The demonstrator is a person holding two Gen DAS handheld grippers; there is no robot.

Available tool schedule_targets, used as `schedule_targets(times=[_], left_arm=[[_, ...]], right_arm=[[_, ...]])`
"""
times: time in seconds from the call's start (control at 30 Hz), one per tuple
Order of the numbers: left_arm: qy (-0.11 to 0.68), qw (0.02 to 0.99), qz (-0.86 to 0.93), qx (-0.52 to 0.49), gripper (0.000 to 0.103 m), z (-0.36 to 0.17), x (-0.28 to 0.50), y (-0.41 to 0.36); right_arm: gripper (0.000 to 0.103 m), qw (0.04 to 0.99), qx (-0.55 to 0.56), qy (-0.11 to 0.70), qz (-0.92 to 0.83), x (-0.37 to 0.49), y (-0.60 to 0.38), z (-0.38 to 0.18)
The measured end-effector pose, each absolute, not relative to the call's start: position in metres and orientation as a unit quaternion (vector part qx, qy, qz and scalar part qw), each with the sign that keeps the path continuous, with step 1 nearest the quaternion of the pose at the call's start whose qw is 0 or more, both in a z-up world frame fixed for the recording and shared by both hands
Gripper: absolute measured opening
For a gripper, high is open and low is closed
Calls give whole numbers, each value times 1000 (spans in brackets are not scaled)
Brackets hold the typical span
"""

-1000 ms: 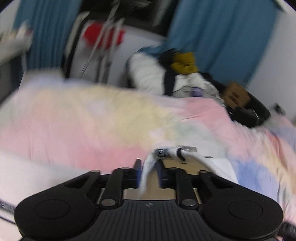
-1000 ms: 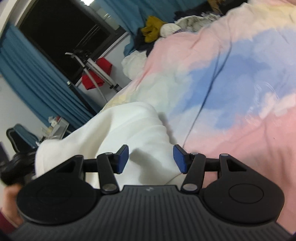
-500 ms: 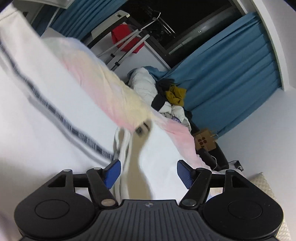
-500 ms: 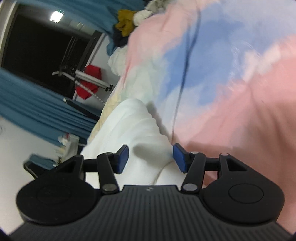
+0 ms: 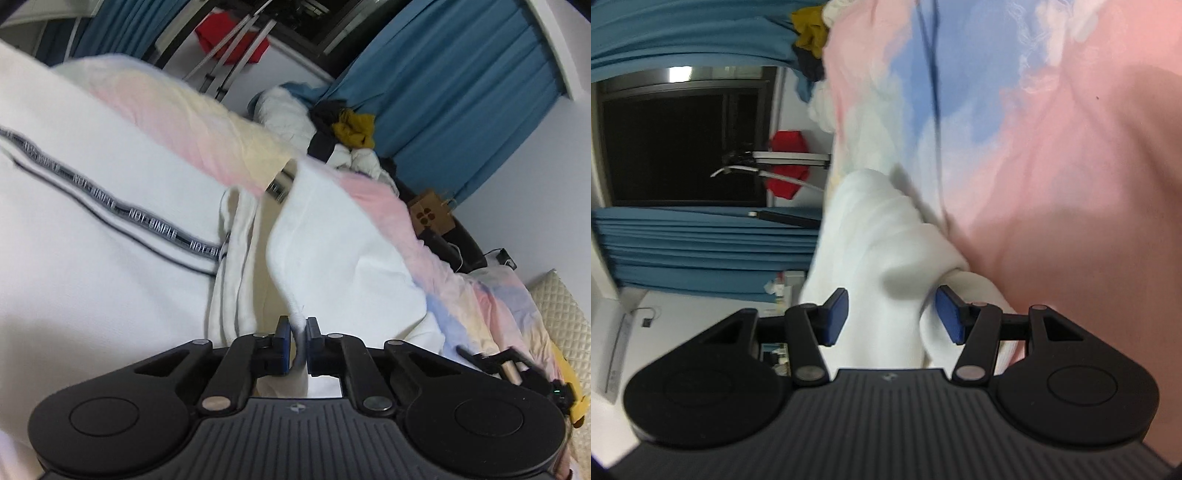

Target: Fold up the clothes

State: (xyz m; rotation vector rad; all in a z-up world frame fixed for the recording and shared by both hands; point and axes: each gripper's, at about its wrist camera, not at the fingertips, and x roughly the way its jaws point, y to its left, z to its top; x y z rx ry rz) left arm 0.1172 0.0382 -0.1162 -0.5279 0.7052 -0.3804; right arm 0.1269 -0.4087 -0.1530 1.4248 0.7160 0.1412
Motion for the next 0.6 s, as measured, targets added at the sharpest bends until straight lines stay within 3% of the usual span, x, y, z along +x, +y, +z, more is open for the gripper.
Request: schedule_targets(times=[0.1,0.13,0.17,0.3,0.47,0.6], left_arm=[[317,878,-191,-304,7,-106,106,49],[309,872,-193,-327,7,-102,102,55],[304,864,-193,-352,7,-100,98,60],[328,840,-170,-398,7,-109,85,69],[383,825,-141,-392,8,-144,89,73],[374,825,-146,-398,14,-136,83,84]], right_arm=[[45,689,650,318,42,128,-407,-161],[26,691,649,317,36,126,-407,-161],[19,693,648,315,30,124,-406,-161],[14,702,643,307,5,118,-404,-159],[14,724,614,314,-15,120,-400,-159],[16,753,574,322,-13,126,-395,-151]])
